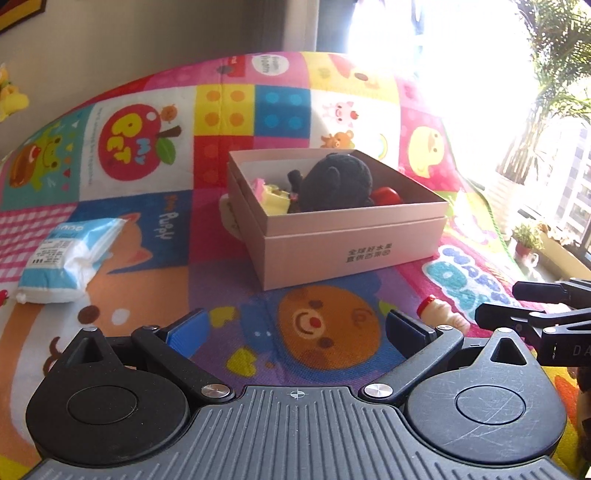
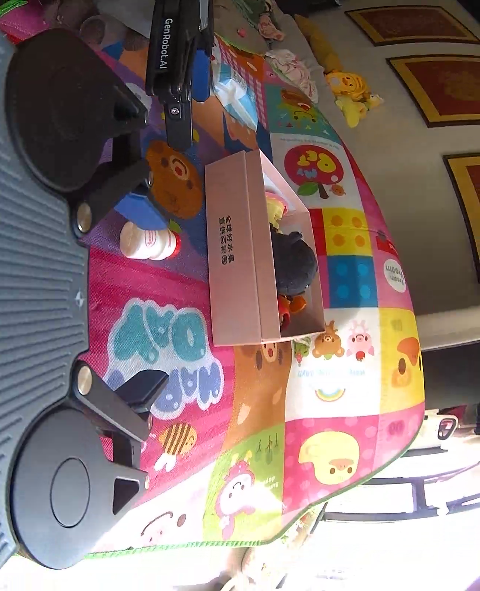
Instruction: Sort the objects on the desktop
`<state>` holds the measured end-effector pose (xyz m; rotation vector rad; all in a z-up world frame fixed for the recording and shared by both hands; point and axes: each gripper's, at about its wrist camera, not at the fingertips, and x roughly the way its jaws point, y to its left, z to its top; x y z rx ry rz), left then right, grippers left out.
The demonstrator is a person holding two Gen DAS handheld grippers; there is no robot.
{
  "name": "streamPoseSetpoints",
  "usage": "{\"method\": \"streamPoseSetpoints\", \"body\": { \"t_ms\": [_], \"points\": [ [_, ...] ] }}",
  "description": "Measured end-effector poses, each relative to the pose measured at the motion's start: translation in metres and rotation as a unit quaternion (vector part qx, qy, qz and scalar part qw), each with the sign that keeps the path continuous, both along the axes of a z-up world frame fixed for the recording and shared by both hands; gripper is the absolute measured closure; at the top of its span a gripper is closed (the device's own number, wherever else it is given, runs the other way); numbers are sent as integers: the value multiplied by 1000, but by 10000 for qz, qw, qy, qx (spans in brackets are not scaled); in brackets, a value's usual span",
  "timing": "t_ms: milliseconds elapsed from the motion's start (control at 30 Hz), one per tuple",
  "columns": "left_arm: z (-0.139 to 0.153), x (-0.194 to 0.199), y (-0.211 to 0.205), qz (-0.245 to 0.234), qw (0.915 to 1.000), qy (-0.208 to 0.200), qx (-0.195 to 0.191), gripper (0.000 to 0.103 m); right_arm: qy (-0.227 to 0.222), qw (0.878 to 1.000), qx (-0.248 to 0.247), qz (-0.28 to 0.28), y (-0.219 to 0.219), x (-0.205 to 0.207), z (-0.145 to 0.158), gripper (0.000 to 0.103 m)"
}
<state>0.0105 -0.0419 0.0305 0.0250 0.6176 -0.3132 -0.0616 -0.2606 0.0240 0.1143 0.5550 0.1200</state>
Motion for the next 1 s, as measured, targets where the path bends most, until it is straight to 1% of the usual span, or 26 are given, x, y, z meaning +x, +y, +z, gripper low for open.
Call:
{"method": "streamPoseSetpoints", "body": {
  "t_ms": [67,100,167,233,333,400,500,600,700,767,833,900,1000],
  "points": [
    [-1,-1,-14,-319,9995,68,22,0,-33,9994,137,-324,-14,-4,1,3],
    [-1,-2,-22,-486,9988,100,50,0,-33,9984,268,-505,-22,-4,0,1],
    [-3,-4,-37,-783,9968,148,100,0,61,9948,578,-842,-36,-1,-2,0],
    [-6,-5,-56,-1114,9934,170,199,0,349,9893,859,-1123,-46,8,-8,0],
    [-10,-6,-79,-1432,9889,113,377,0,726,9827,1024,-1363,-54,18,-16,0],
    [-14,-5,-90,-1499,9866,20,642,0,755,9826,1013,-1365,-53,19,-18,0],
    [-20,-4,-92,-1319,9857,-110,1046,0,790,9856,937,-1160,-48,21,-19,0],
    [-21,5,-77,-874,9896,-84,1143,0,896,9861,826,-1129,-43,25,-20,0],
    [-20,15,-57,-316,9930,-48,1136,0,988,9854,822,-1118,-43,28,-21,0],
    [-18,21,-44,-38,9939,-21,1105,0,1075,9847,832,-1093,-42,30,-21,0],
    [-17,24,-31,173,9945,36,1028,0,1132,9850,740,-1067,-40,32,-21,0],
    [-16,26,-19,334,9952,123,906,0,1197,9863,504,-1018,-35,35,-20,0],
    [-16,24,-6,474,9961,243,702,0,1105,9876,373,-1047,-30,32,-18,0]
  ]
}}
